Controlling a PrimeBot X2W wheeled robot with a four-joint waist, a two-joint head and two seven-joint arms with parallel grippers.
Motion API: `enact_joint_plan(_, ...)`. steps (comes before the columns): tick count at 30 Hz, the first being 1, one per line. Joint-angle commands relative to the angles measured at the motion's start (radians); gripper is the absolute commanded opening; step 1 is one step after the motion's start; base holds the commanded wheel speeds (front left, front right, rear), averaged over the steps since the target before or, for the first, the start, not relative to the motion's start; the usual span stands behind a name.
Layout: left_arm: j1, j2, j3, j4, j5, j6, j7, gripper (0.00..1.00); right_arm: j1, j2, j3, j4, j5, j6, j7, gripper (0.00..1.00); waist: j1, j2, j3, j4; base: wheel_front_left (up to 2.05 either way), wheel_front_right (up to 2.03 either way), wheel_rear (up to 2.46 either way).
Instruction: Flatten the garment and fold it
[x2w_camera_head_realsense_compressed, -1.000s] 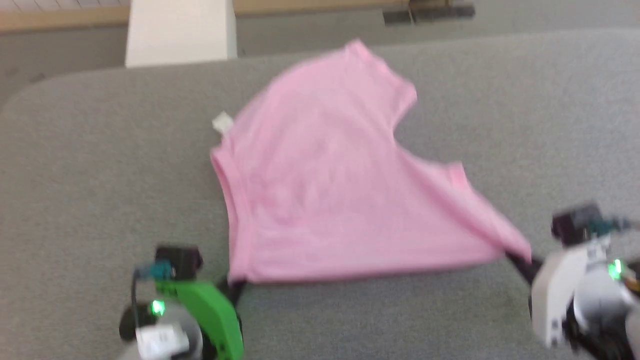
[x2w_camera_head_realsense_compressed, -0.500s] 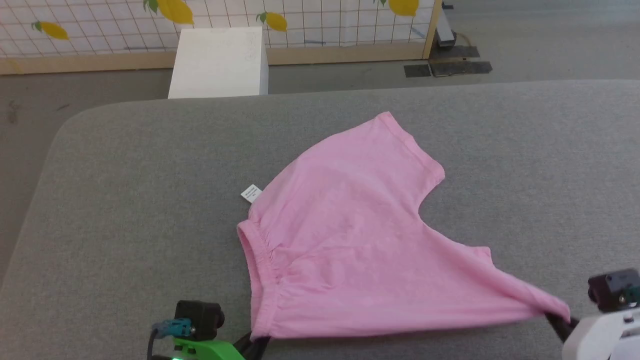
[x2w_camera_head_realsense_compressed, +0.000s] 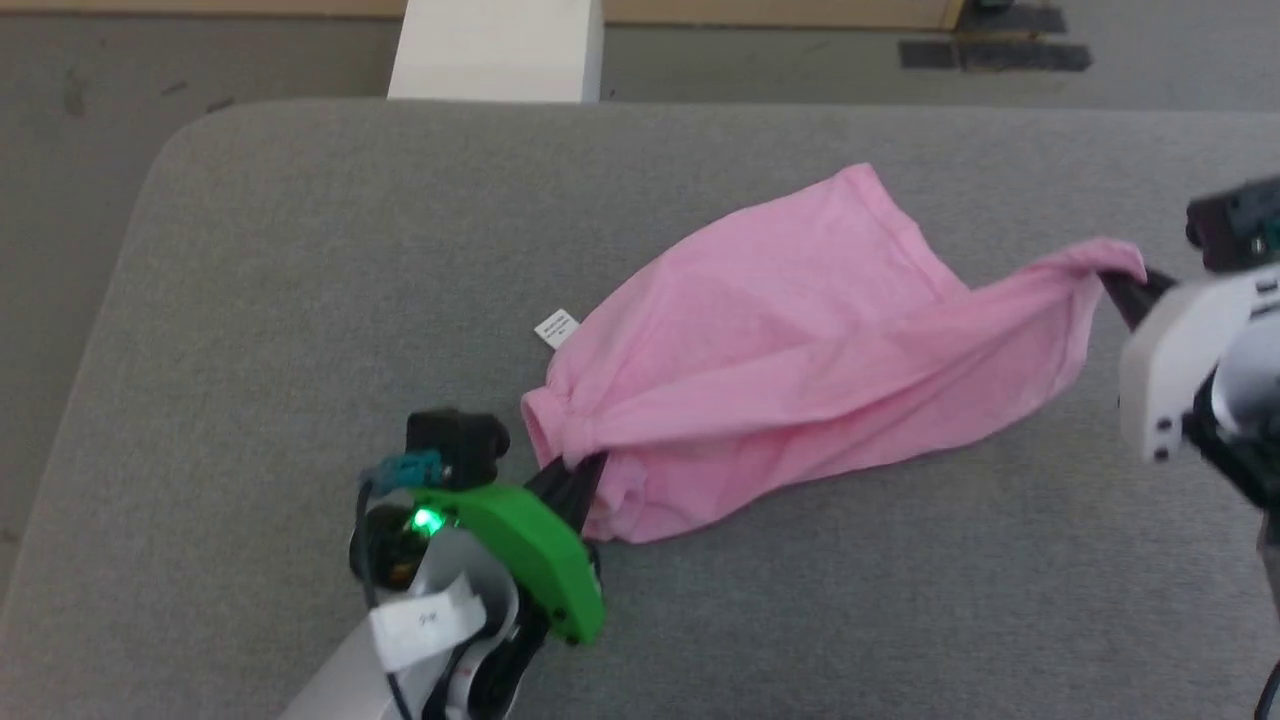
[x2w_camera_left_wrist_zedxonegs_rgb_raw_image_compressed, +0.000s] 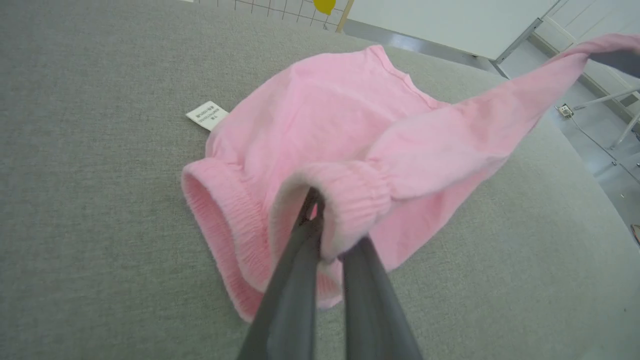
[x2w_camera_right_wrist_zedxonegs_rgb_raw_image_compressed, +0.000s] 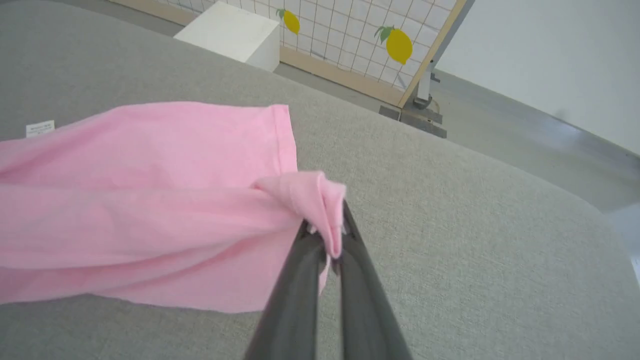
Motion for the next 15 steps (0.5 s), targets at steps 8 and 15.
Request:
enact_joint_plan(8,-0.167,-0.109,0.017,0.123,0.045,0.030,-0.085,0.00,-0.324,-0.026,0.100,0.262,-0.022,-0.002,-0.047,0.00,0.0001,-0.0001,0.228,0.158,0.00,0.00,0.00)
enact_joint_plan(15,-0.216,-0.163,0.027,0.190,0.051,0.048,-0.138,0.00,-0.503,-0.031,0.154,0.462,-0.073,-0.002,-0.102,0.00,0.0001,-0.0001,0.324,0.213,0.00,0.00,0.00)
